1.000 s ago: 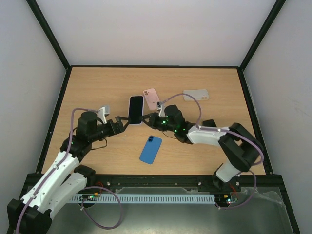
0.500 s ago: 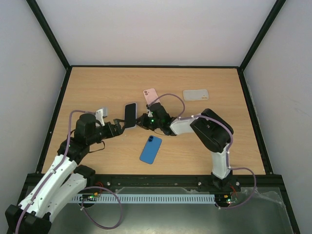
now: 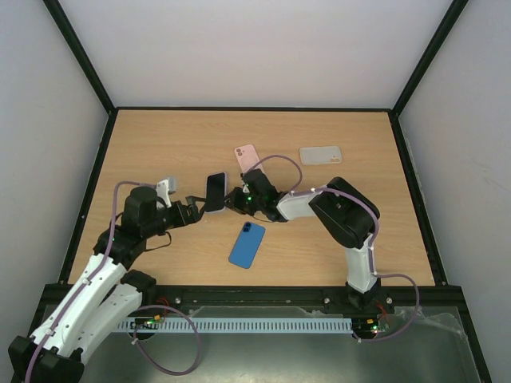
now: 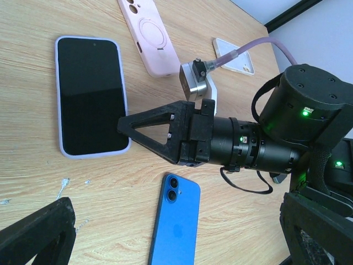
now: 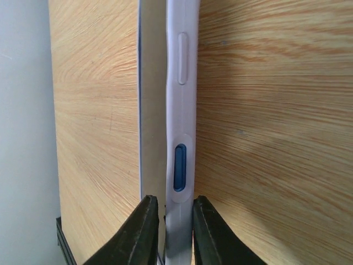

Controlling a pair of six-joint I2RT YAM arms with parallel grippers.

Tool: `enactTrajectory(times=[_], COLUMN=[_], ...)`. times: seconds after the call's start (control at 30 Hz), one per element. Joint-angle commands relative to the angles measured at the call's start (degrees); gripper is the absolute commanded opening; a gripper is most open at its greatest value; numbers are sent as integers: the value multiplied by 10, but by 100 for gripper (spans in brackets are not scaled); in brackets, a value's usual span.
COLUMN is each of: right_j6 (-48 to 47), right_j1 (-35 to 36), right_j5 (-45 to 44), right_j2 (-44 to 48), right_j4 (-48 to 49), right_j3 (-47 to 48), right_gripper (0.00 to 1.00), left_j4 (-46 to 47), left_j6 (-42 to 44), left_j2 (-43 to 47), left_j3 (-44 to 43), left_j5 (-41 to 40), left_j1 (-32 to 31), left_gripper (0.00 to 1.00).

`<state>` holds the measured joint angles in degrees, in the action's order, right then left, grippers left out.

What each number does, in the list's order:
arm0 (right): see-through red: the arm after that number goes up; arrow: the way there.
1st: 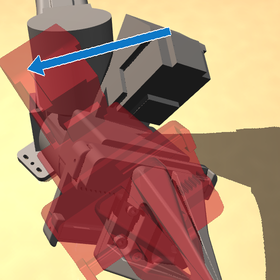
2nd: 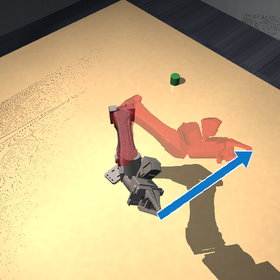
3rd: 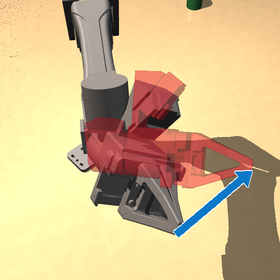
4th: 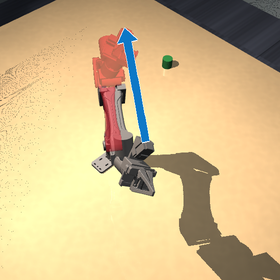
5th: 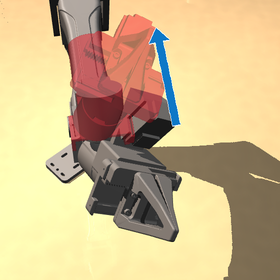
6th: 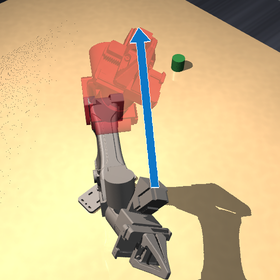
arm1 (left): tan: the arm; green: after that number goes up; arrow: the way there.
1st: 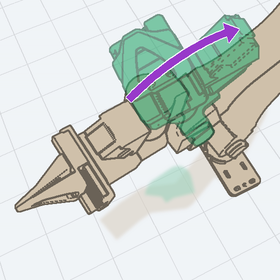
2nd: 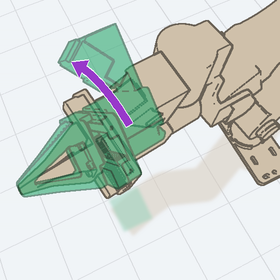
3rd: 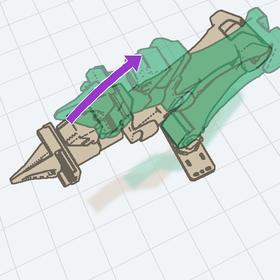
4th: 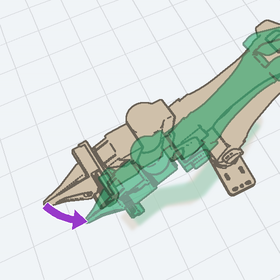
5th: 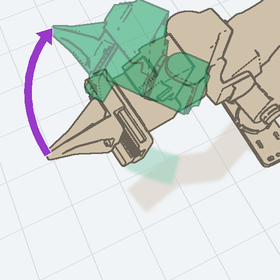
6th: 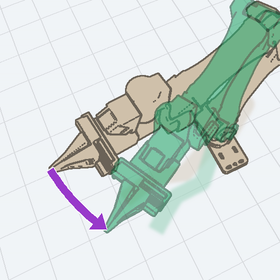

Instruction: Put the phone into the phone case

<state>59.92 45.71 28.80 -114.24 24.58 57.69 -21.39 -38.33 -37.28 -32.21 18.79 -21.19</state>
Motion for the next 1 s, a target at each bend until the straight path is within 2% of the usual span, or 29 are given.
enactTrajectory(times=[0.0,0.27,0.43,0.53,0.67,0.97], right_j6=[4,-30,-84,-129,-137,-111], right_j1=[-2,-3,-5,-9,-38,-169], right_j5=[-21,-45,-87,-151,-212,-277], right_j2=[2,37,76,103,124,153], right_j4=[-13,-63,-136,-198,-257,-263], right_j3=[12,0,-1,2,5,-19], right_gripper=[21,39,46,47,45,36], left_j4=[-7,-22,-27,-31,-34,-47], left_j6=[7,7,6,6,3,6], left_j2=[9,18,29,34,39,43], left_j3=[-9,-19,-19,-18,-17,-30], left_j5=[-3,-9,-15,-16,-16,-21], left_j1=[2,2,2,2,2,2], left_gripper=[100,100,100,100,100,100])
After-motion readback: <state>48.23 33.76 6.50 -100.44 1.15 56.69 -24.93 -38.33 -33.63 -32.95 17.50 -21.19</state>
